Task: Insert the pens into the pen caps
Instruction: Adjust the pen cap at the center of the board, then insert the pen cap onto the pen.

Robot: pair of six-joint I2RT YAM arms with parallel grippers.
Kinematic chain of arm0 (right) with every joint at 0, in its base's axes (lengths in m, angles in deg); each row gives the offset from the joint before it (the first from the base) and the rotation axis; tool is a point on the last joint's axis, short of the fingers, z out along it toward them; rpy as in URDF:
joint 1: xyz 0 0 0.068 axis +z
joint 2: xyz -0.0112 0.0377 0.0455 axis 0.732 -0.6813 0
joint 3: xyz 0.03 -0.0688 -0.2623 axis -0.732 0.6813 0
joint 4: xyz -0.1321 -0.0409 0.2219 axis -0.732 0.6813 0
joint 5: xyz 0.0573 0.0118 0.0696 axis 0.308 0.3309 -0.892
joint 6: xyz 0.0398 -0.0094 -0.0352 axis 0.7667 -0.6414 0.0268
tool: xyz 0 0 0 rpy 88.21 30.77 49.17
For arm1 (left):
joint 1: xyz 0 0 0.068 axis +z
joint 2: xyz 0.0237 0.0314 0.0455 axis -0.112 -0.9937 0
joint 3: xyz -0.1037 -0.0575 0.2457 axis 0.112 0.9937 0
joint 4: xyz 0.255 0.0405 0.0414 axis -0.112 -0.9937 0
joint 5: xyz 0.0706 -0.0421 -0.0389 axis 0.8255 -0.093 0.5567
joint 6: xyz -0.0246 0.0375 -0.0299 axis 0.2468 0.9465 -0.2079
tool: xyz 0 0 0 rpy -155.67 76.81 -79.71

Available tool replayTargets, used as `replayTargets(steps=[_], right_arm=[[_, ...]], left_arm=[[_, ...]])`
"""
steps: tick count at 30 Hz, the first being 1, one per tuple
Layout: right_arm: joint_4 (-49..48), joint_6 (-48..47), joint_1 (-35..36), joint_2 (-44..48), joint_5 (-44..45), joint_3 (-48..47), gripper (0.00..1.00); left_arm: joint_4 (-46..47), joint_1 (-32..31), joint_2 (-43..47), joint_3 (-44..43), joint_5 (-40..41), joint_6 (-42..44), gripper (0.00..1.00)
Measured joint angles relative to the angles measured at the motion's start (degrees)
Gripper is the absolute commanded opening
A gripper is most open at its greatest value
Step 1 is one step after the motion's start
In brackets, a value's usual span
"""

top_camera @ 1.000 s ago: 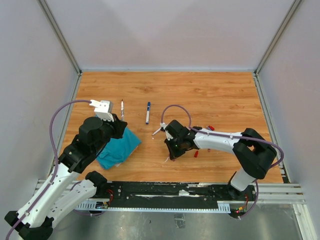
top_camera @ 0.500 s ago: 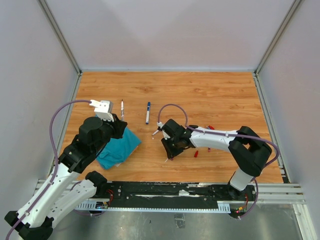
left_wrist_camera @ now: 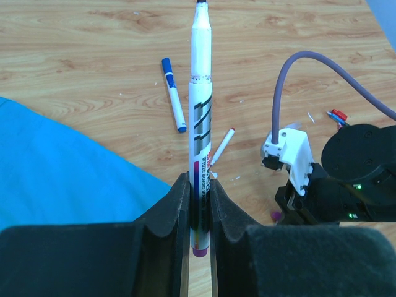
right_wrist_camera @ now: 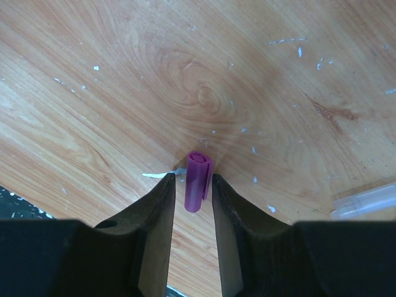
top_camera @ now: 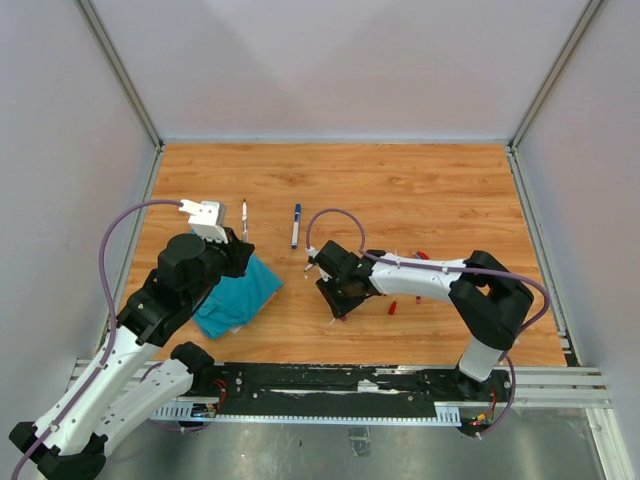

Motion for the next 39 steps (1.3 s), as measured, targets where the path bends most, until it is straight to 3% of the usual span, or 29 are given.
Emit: replayTargets(steps=[18, 28, 39], right_arm=[[5.27, 0.00, 4.00, -4.46, 9.57, -4.79, 0.23], [5.31, 0.37, 5.01, -4.46, 11.08, -4.85, 0.01], [1.36, -1.16, 4.81, 4.31, 13.29, 3.39, 0.01]], left_arm=[[0.00, 0.00, 0.48, 0.00, 0.07, 0.07, 0.00], [0.00, 0.00, 0.48, 0.00, 0.52, 0.04, 0.00], [0.00, 0.00, 0.42, 0.00, 2.23, 0.07, 0.00]])
